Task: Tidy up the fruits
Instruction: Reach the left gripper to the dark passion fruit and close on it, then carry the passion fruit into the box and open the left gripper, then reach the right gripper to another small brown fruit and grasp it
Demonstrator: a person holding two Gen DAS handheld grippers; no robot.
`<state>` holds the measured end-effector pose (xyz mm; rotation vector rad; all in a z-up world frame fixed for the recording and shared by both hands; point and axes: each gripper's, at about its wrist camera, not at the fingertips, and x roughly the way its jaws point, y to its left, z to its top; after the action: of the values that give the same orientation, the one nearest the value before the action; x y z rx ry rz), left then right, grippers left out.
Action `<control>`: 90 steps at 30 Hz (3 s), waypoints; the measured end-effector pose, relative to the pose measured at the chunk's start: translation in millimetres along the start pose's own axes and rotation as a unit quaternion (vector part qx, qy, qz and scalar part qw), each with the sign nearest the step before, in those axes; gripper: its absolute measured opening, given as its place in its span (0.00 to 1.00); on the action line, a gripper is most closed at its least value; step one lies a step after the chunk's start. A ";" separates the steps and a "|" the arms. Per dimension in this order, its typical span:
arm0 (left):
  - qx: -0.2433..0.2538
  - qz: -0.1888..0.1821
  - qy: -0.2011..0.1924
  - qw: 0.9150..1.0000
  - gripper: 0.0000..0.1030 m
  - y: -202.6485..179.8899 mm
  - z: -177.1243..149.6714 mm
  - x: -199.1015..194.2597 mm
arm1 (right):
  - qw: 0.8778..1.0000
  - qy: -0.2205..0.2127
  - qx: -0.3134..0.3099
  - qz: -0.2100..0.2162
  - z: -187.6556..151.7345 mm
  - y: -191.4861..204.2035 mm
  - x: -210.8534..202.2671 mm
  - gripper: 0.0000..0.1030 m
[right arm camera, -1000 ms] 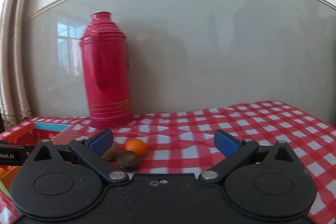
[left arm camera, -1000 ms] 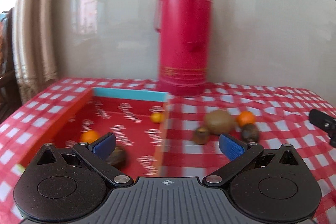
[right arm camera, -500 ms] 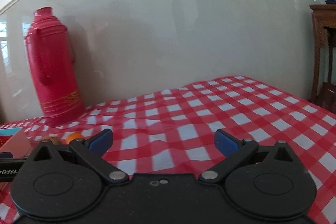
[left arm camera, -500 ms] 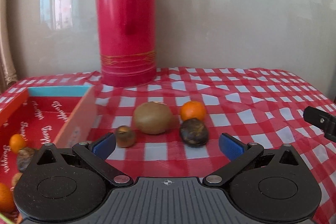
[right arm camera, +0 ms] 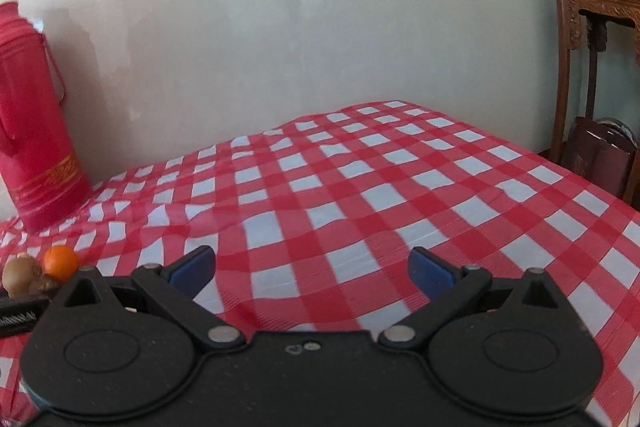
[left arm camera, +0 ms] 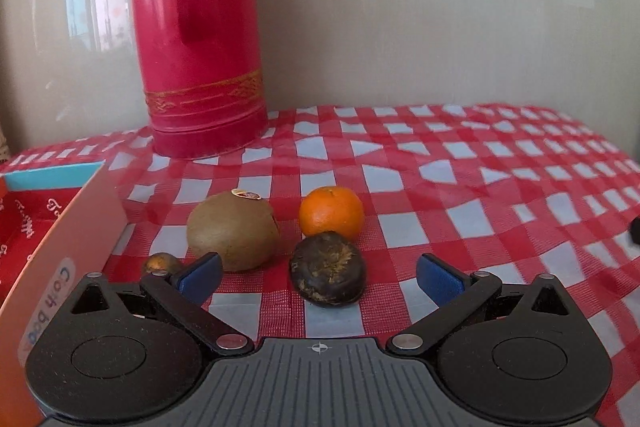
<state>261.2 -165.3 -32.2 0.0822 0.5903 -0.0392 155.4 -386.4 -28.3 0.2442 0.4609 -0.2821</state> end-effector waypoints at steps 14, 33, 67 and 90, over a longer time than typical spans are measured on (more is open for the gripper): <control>0.003 -0.027 0.001 1.000 0.41 3.6 -10.7 -16.0 | 1.000 0.004 -0.011 0.011 -4.7 3.5 2.6 0.94; -0.035 0.051 -0.071 0.996 0.41 102.4 -23.9 -112.3 | 0.997 -0.004 -0.032 0.075 -7.0 68.7 -19.0 0.94; -0.094 0.177 -0.081 0.976 1.00 248.0 -64.2 -154.2 | 0.959 -0.040 -0.210 0.188 -48.8 216.5 -56.1 0.94; -0.133 0.213 -0.074 0.965 1.00 310.9 -78.4 -148.5 | 0.942 0.072 -0.236 0.227 -53.9 282.4 -3.3 0.44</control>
<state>113.2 153.3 6.3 -0.0556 0.4140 0.4471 221.5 -106.5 -26.4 -0.1034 0.5866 0.3020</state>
